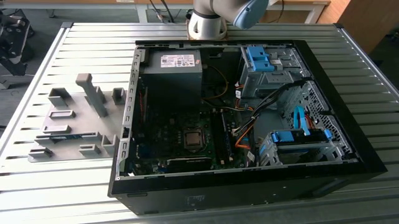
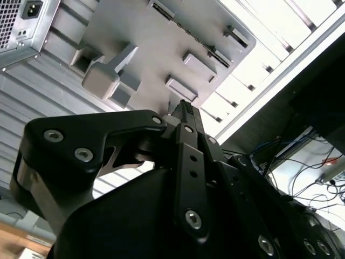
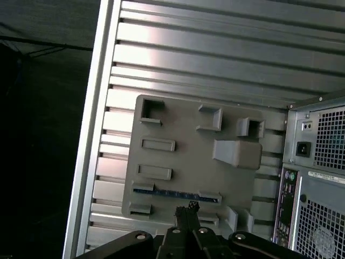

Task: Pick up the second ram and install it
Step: 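Pick up the second ram and move it above second insertion slot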

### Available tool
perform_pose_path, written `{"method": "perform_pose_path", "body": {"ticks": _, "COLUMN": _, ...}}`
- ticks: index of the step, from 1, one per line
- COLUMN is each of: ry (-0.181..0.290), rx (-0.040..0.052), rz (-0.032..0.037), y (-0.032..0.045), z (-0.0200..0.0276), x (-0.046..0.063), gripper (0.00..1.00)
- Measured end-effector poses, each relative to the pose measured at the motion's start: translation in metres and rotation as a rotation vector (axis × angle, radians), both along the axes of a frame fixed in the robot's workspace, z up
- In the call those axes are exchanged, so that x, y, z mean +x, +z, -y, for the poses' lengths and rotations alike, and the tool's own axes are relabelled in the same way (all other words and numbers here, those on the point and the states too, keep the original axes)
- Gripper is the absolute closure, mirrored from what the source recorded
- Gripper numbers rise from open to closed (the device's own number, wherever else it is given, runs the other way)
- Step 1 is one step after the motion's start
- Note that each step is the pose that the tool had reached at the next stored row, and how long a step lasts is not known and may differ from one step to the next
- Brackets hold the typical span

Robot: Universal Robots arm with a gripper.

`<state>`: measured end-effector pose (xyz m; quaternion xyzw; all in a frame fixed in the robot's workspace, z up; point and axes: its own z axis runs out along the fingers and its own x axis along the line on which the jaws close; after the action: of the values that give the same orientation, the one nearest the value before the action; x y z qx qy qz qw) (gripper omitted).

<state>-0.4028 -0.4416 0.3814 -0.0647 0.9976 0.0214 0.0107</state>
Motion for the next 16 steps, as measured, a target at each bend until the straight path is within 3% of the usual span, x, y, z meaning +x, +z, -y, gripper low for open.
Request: {"method": "perform_pose_path", "body": {"ticks": 16, "ry": 0.286, "rx": -0.0107, "rz": -0.0008, "y": -0.0025, "z": 0.0, "x": 0.0, "gripper": 0.89}}
